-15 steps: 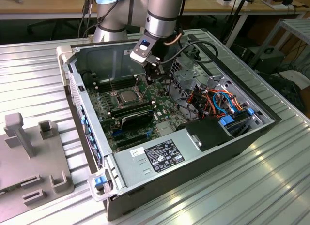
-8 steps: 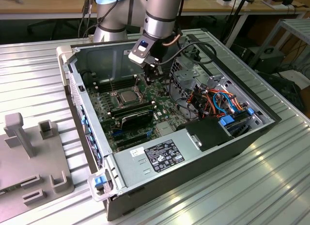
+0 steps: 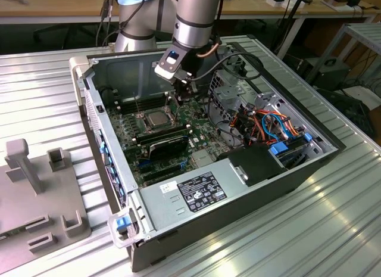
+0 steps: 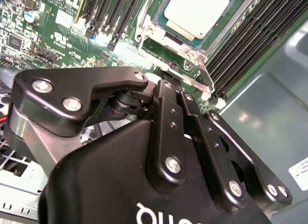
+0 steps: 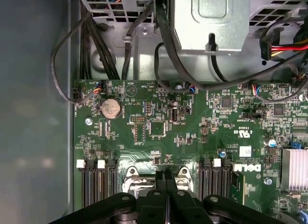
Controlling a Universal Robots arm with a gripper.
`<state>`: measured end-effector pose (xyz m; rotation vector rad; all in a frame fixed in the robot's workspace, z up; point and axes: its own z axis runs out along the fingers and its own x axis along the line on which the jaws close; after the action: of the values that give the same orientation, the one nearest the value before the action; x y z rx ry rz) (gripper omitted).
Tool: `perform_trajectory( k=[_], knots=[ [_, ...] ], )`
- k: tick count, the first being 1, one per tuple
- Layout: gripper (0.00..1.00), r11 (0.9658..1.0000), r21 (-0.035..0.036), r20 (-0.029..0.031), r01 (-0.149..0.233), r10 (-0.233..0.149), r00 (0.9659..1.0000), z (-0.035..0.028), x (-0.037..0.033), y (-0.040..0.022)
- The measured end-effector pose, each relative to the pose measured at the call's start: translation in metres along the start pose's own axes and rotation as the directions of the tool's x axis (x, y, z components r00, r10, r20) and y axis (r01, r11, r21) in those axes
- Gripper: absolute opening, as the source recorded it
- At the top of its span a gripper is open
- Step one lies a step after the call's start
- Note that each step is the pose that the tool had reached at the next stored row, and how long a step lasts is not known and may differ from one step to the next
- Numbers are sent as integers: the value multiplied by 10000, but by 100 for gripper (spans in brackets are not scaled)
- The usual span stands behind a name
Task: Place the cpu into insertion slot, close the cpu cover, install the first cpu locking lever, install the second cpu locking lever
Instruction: 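Close the cpu cover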
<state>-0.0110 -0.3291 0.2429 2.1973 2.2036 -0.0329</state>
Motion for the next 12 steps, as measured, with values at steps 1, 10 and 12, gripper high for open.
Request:
perform_trajectory(
  k=[1, 10, 12],
  knots=[
    [11, 10000, 0, 0, 0, 0, 10000, 2, 0, -21],
    [11, 10000, 0, 0, 0, 0, 10000, 5, 0, -90],
    [11, 10000, 0, 0, -3, 3, 10000, 5, 1, -99]
  ],
)
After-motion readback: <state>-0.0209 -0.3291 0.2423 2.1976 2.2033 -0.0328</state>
